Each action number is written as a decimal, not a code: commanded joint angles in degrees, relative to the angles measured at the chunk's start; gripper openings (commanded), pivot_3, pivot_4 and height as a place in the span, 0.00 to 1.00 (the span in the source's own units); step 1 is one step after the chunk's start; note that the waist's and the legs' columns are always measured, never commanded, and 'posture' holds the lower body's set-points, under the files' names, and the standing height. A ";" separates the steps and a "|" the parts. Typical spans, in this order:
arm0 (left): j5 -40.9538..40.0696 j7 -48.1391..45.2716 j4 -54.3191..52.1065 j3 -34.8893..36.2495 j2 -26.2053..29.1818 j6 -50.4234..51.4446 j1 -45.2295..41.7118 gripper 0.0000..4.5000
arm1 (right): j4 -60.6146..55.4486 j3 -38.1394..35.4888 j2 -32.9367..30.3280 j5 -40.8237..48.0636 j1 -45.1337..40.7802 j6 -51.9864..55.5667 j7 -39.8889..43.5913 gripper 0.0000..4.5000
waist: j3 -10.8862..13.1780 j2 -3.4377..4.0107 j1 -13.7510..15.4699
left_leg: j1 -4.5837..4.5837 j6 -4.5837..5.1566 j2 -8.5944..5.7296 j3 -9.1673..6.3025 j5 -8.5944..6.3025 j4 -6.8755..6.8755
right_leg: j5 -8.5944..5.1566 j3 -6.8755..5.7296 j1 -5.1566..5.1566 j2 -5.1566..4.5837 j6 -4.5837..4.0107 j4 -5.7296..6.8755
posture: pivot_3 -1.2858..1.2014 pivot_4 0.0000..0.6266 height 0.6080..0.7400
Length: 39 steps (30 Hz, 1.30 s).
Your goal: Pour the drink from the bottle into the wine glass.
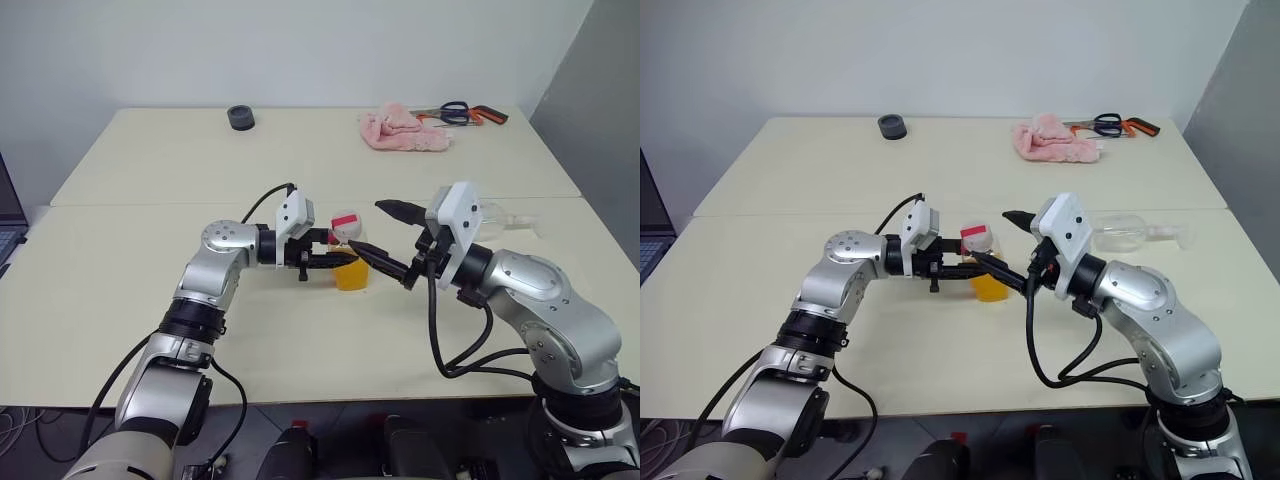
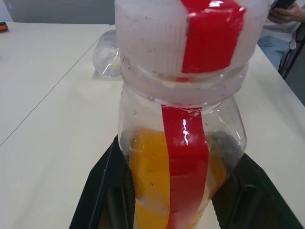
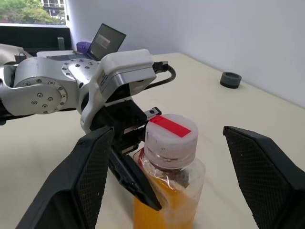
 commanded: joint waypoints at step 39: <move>-0.61 -1.12 -2.09 0.55 0.68 -0.35 -0.31 0.37 | 14.19 6.42 2.51 -4.03 -10.49 -5.85 5.59 0.40 | 0.00 0.00 0.00 | 0.00 0.00 -0.01 -0.01 0.00 0.00 | 0.00 -0.01 0.00 0.00 0.00 -0.01 | 0.52 0.24 1.00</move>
